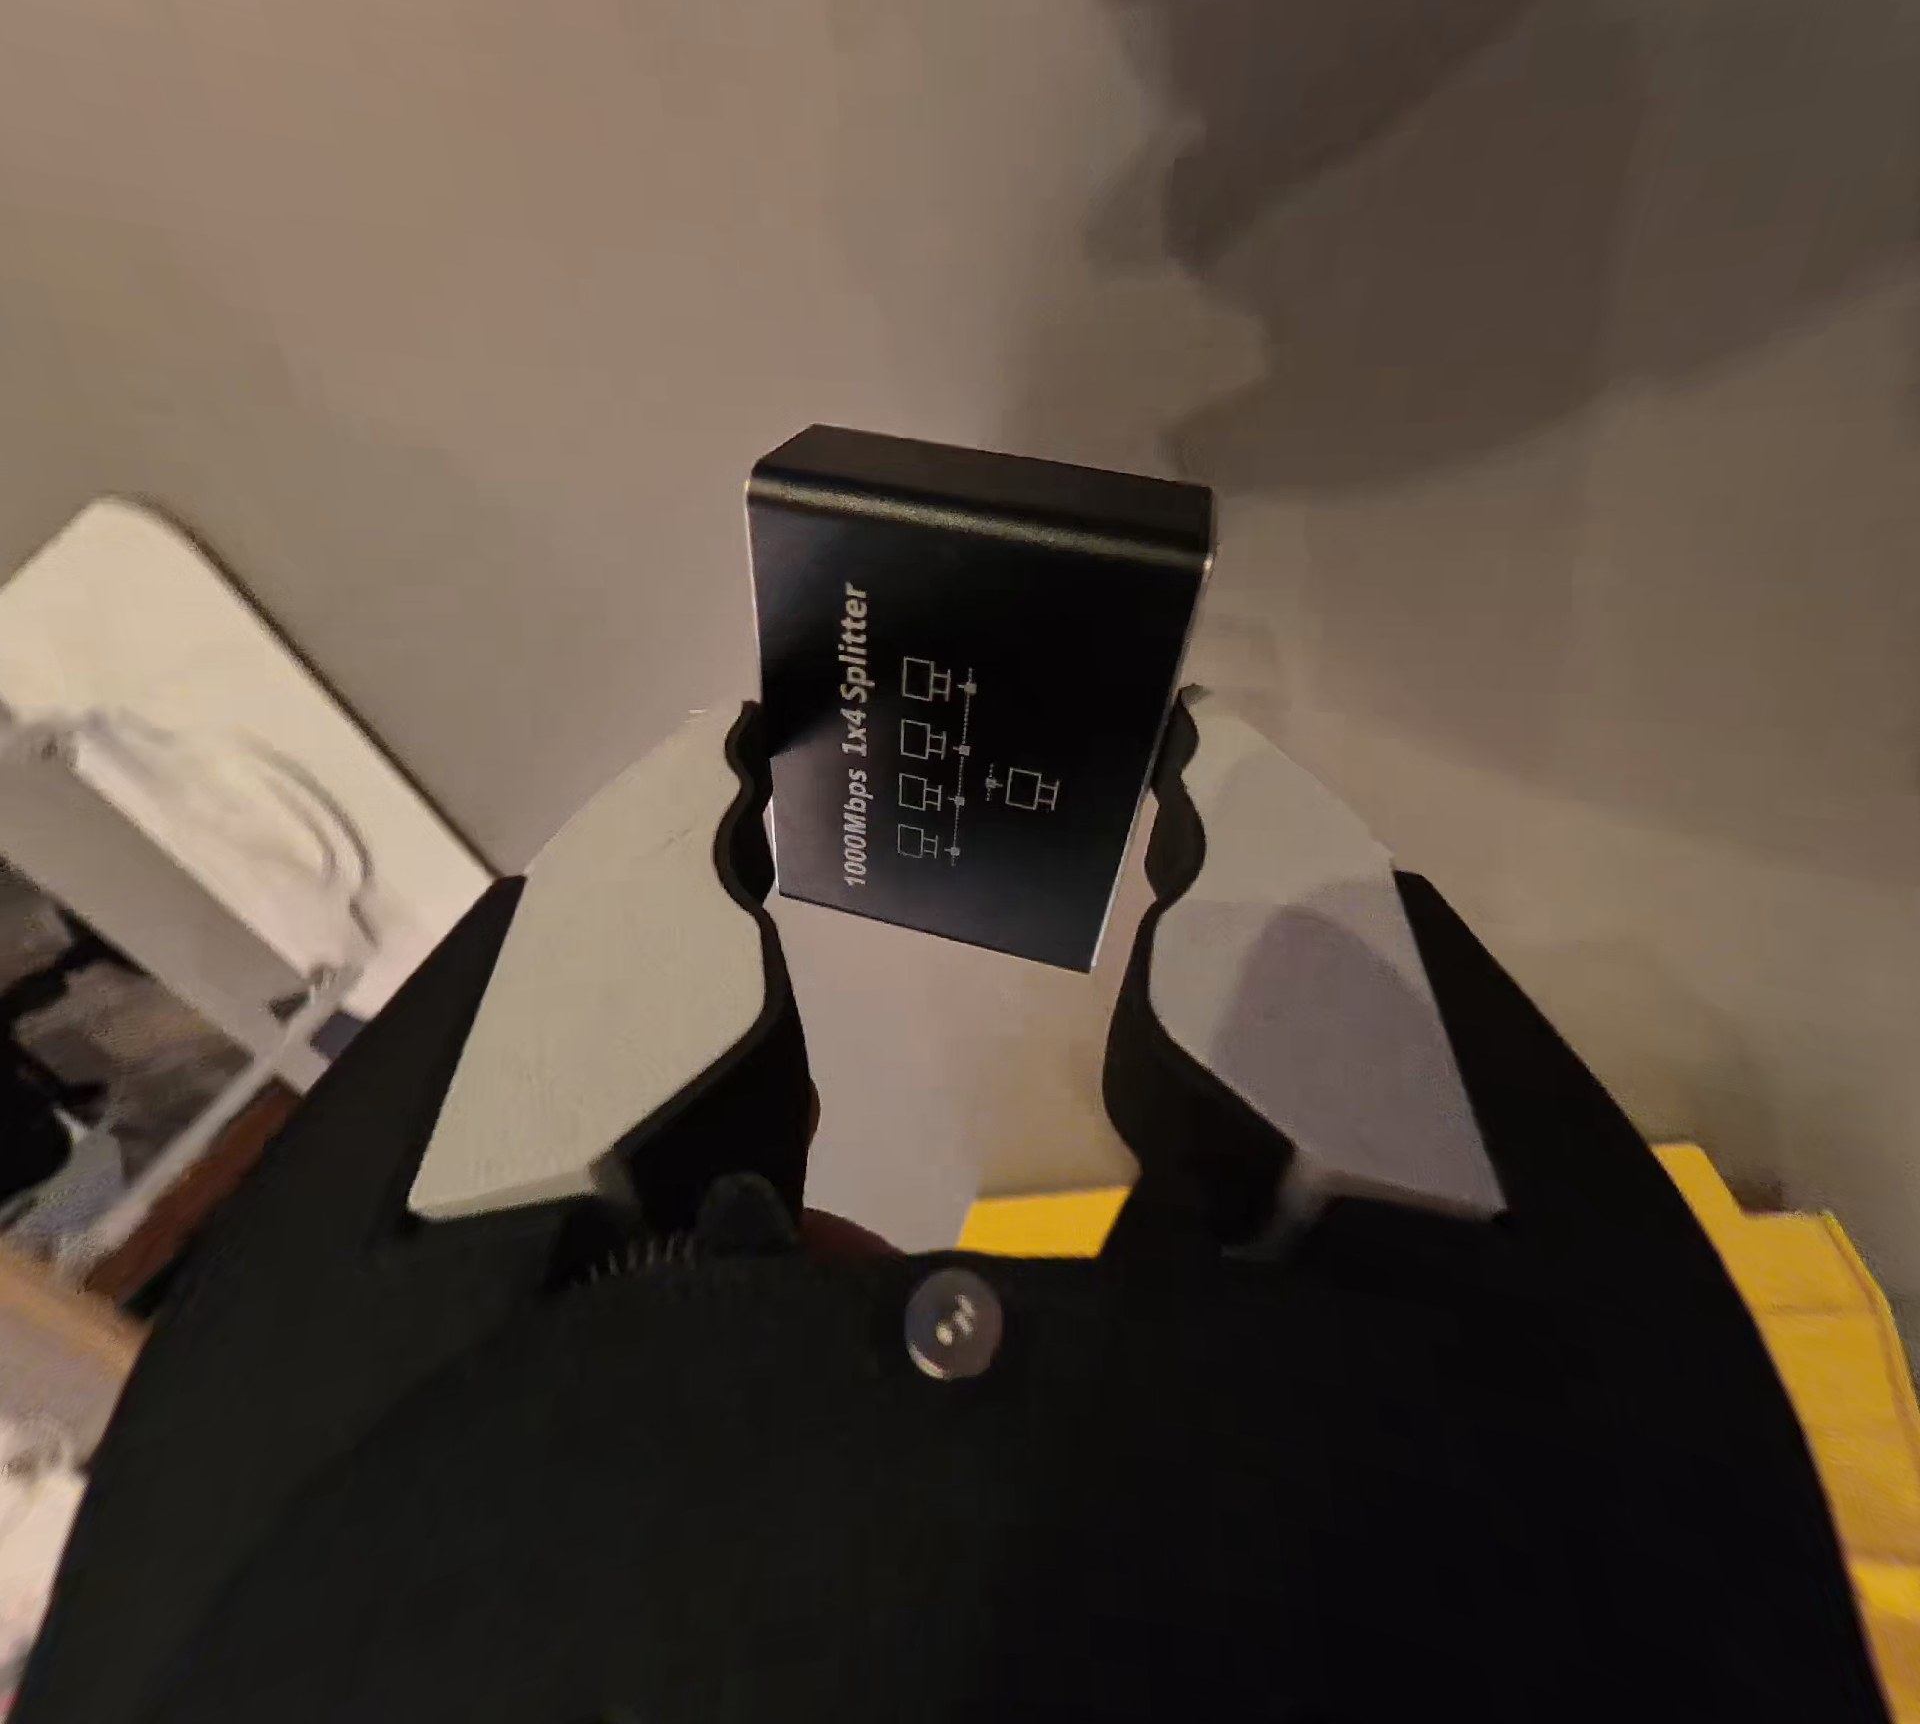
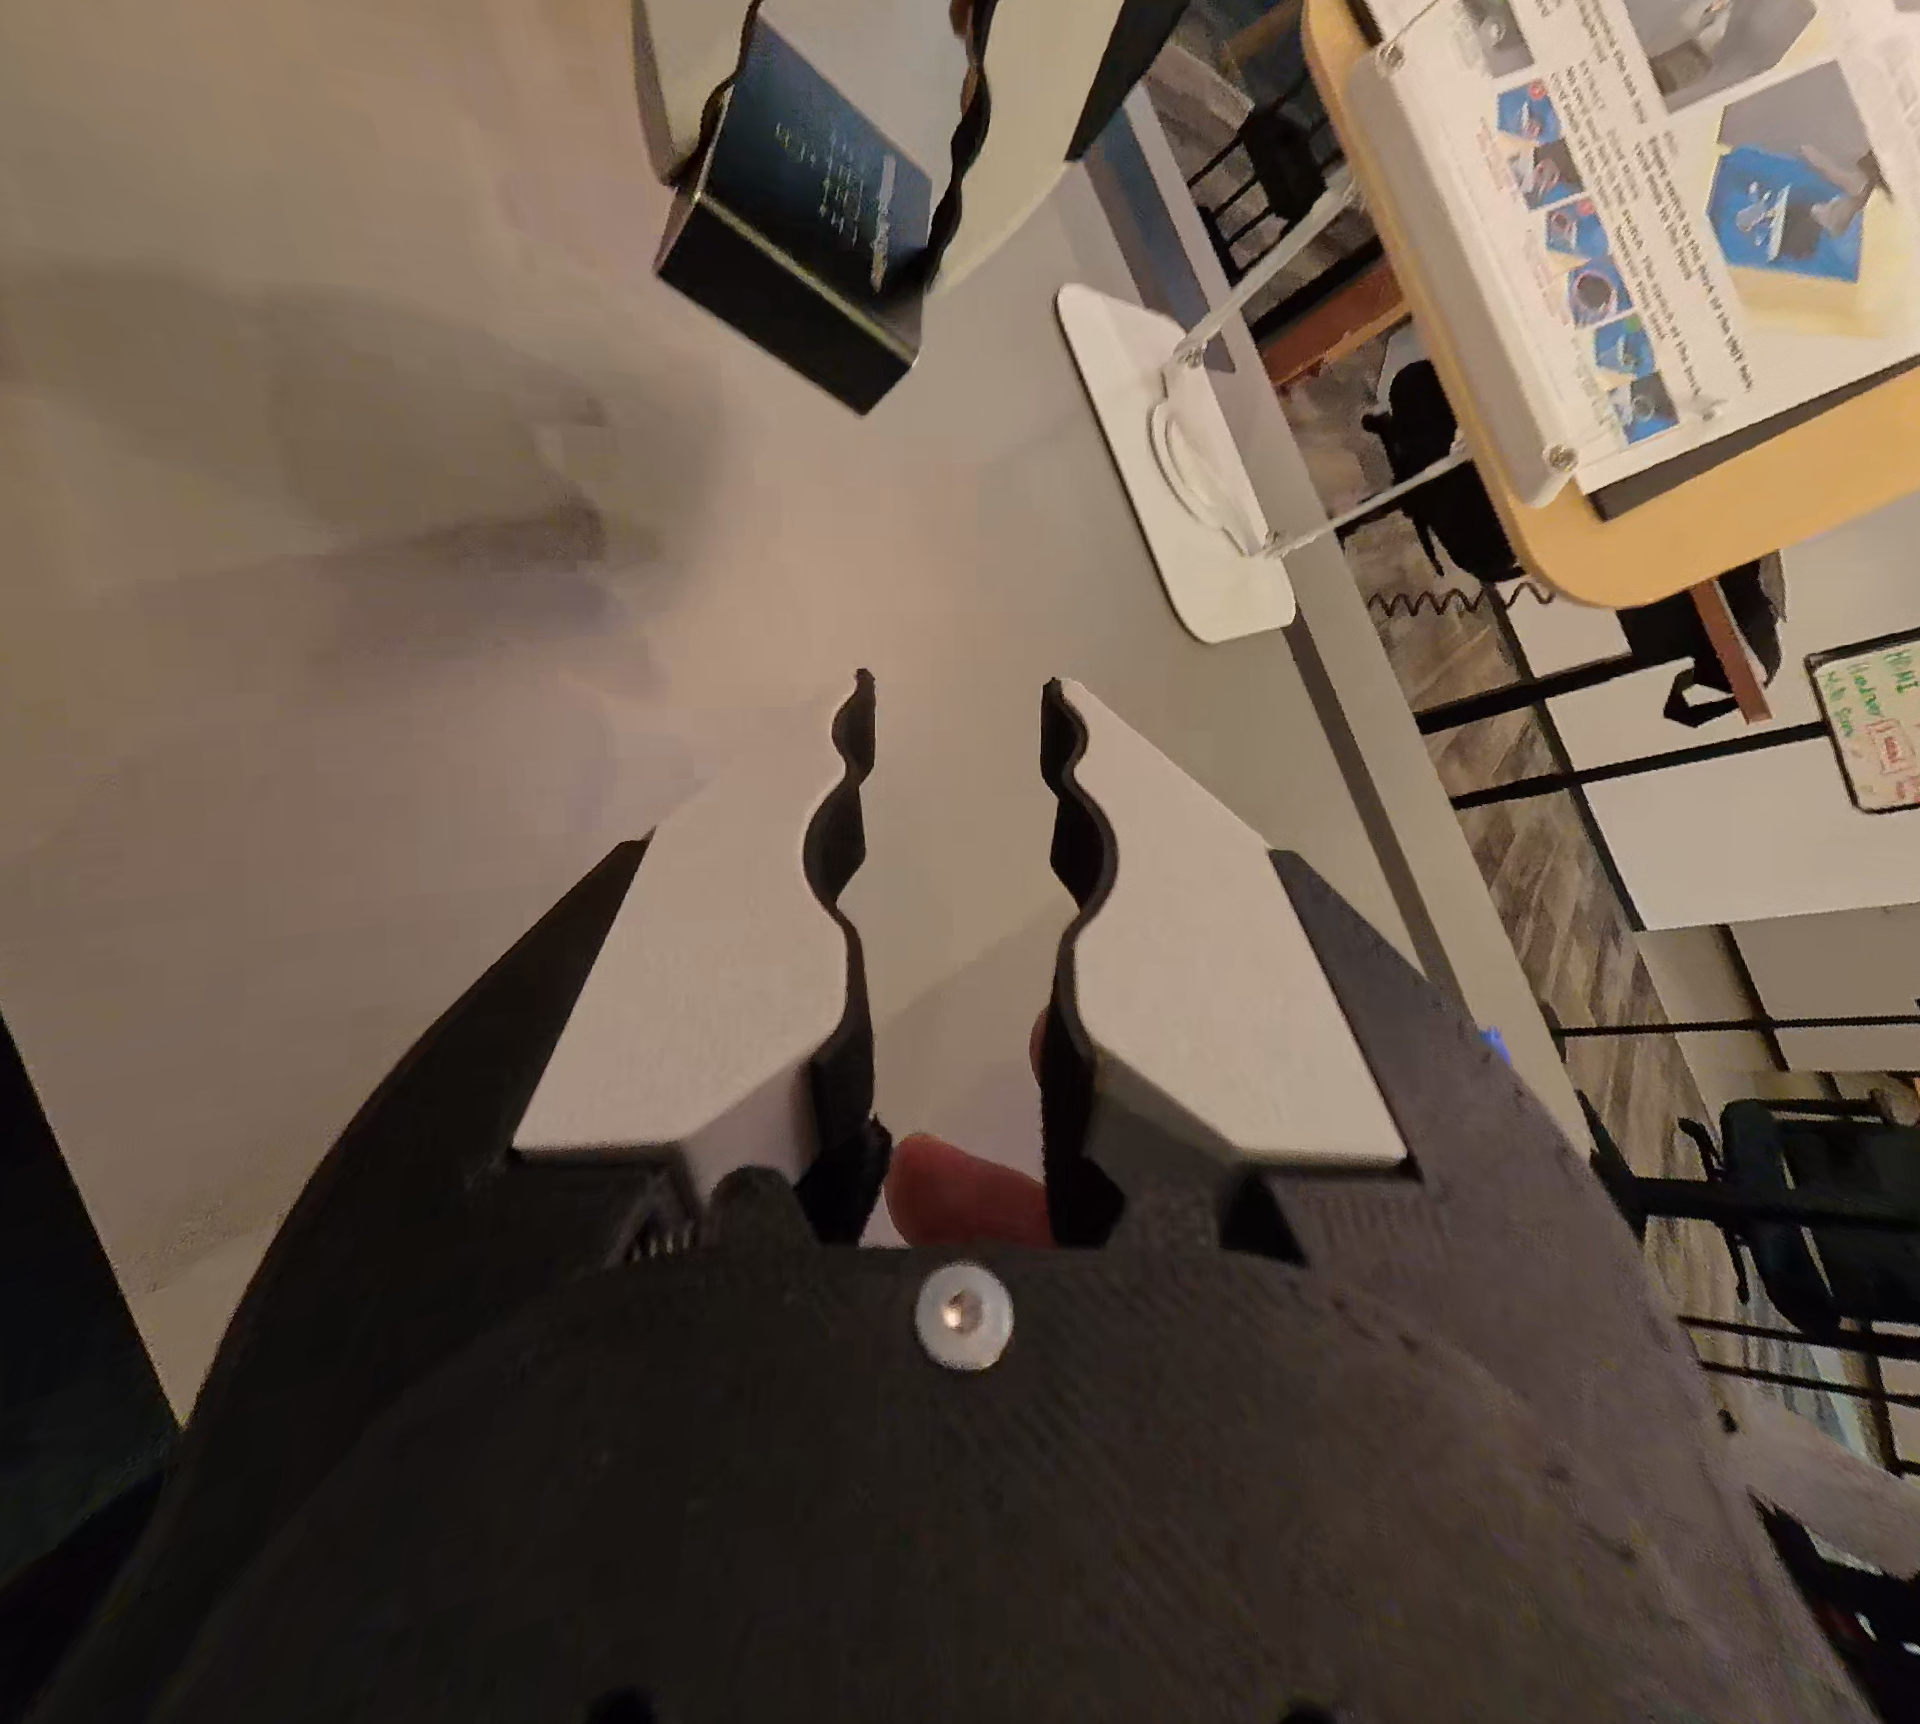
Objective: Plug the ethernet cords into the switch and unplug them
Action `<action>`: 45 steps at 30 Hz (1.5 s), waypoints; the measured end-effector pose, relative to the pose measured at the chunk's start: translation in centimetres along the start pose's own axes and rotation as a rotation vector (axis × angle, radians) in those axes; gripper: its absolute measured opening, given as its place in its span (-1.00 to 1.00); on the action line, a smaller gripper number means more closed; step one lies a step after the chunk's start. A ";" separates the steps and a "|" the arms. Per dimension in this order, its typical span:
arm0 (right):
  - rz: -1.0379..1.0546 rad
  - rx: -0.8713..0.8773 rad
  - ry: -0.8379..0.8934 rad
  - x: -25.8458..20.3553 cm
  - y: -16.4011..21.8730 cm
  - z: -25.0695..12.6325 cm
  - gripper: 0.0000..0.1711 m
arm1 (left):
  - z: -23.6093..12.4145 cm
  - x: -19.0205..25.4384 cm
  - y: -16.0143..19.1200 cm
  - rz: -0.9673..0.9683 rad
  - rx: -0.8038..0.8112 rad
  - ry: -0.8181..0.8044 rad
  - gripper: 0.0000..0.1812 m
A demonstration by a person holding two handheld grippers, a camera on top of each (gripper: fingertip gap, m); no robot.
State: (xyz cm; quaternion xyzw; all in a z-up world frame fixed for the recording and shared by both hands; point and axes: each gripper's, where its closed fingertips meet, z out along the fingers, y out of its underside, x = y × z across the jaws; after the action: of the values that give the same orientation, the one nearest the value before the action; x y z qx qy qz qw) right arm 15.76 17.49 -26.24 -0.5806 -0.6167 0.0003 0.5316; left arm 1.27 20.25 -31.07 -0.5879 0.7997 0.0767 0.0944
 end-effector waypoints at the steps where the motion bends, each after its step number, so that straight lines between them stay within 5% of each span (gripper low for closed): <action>1: -0.001 -0.015 -0.002 -0.2 0.6 -0.1 -0.66 | 0.7 0.0 -1.1 0.021 0.008 0.014 -0.22; 12: 0.085 -0.039 -0.017 -1.0 3.9 -1.2 -0.71 | 5.9 -0.4 -8.6 0.097 0.099 0.082 -0.22; 19: 0.115 -0.023 -0.015 -1.0 4.0 -1.4 -0.71 | 5.6 -1.6 -9.1 0.009 0.141 -0.011 -0.14; 23: 0.123 0.007 -0.009 -0.7 3.1 -1.7 -0.71 | 2.0 -3.6 -8.7 -0.178 0.263 -0.160 0.01; 25: 0.125 0.021 -0.005 -0.5 2.6 -1.9 -0.72 | -0.9 -4.3 -6.9 -0.268 0.293 -0.261 0.09; 30: 0.129 0.050 -0.013 -0.5 1.6 -1.9 -0.72 | -8.2 -2.2 2.4 -0.462 0.251 -0.464 -0.11; 38: 0.119 0.086 -0.033 -0.9 -0.3 -1.5 -0.73 | -11.4 10.5 22.3 -0.956 -0.018 -0.425 -0.25; 45: 0.099 0.086 -0.050 -1.5 -1.3 -1.4 -0.73 | -8.1 19.6 22.8 -1.135 0.081 -0.204 -0.26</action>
State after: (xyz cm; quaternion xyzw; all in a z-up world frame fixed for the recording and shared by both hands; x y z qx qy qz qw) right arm 15.39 15.14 -25.88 -0.5870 -0.5997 0.0676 0.5396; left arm -26.64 7.02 -27.69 -0.9103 0.3485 0.0395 0.2199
